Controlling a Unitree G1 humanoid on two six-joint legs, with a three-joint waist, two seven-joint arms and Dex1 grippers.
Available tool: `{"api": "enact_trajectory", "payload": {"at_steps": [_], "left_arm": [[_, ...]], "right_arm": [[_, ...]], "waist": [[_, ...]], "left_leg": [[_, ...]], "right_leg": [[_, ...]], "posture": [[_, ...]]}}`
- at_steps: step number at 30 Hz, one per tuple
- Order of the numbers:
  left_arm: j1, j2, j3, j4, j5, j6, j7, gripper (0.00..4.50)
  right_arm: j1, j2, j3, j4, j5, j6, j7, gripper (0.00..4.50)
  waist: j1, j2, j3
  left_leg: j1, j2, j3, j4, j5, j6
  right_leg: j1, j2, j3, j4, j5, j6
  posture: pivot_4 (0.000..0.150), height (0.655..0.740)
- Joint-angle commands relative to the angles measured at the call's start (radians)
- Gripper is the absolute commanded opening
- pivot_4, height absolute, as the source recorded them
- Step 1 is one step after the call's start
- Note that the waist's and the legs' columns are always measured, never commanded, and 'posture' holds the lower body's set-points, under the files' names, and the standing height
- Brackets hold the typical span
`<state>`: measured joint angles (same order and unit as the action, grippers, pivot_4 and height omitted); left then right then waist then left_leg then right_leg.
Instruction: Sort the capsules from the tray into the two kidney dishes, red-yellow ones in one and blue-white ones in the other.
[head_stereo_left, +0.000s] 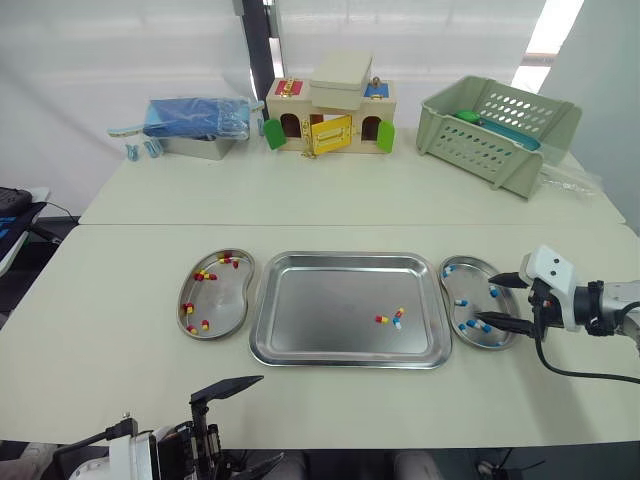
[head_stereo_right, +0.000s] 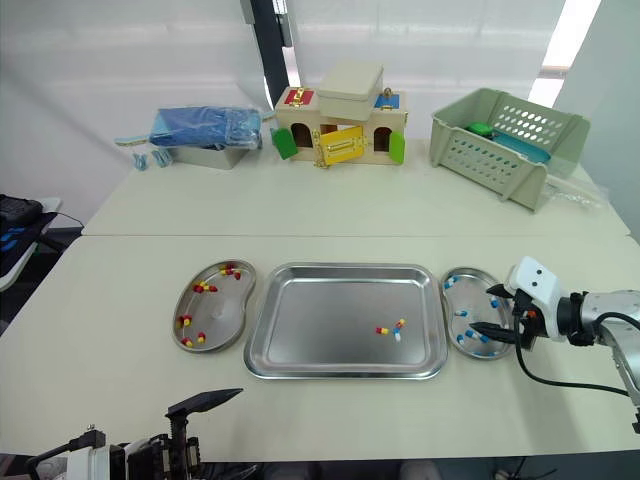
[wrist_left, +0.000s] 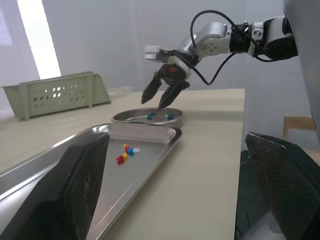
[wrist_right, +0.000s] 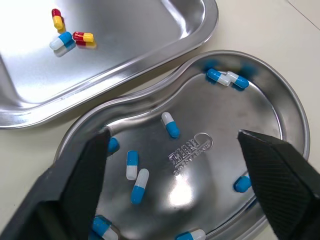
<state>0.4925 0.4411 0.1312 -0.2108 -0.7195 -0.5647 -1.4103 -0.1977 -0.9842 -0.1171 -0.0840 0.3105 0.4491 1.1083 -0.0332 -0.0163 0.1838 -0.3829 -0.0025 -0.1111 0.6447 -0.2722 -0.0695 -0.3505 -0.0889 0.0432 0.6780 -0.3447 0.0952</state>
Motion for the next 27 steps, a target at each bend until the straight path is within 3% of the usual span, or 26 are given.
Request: {"api": "enact_trajectory", "payload": {"at_steps": [1,10,14,19,27], "left_arm": [[-0.014,0.027,0.108,-0.051,0.03,0.095,0.2,4.5],[-0.031,0.188,0.398,-0.017,0.066,0.412,0.548,4.5],[-0.072,0.336,0.524,0.148,0.089,0.509,0.528,4.5],[-0.153,0.515,0.568,0.384,0.158,0.588,0.475,4.5],[-0.254,0.574,0.548,0.527,0.231,0.599,0.417,4.5]], "right_arm": [[0.047,0.001,-0.132,0.005,0.091,-0.028,0.046,4.48],[0.077,-0.026,-0.218,0.367,0.058,-0.277,0.16,4.48],[0.04,-0.021,-0.218,0.52,0.035,-0.378,0.181,4.48],[0.016,0.004,-0.219,0.605,0.028,-0.486,0.185,4.48],[0.012,0.006,-0.221,0.617,0.041,-0.51,0.184,4.48]], "waist": [[0.002,-0.001,0.0],[0.0,-0.001,0.001],[-0.002,-0.001,0.001],[-0.016,0.001,0.002],[-0.024,0.001,0.002]], "left_leg": [[0.0,0.0,0.0,0.0,0.0,0.0],[0.001,0.0,-0.001,0.0,0.0,0.0],[0.002,0.0,0.0,0.0,0.0,0.0],[0.002,0.0,0.001,-0.001,0.0,0.0],[0.001,0.0,0.001,-0.002,0.0,0.0]], "right_leg": [[0.0,0.0,0.0,0.0,0.0,0.0],[0.001,0.0,-0.001,0.0,0.0,0.0],[0.001,0.0,-0.001,0.001,0.0,0.0],[0.0,0.0,0.0,0.001,0.0,0.0],[-0.001,0.0,0.0,0.001,0.0,0.0]], "posture": [[0.15,0.74],[0.15,0.74],[0.15,0.74],[0.15,0.74],[0.15,0.74]]}}
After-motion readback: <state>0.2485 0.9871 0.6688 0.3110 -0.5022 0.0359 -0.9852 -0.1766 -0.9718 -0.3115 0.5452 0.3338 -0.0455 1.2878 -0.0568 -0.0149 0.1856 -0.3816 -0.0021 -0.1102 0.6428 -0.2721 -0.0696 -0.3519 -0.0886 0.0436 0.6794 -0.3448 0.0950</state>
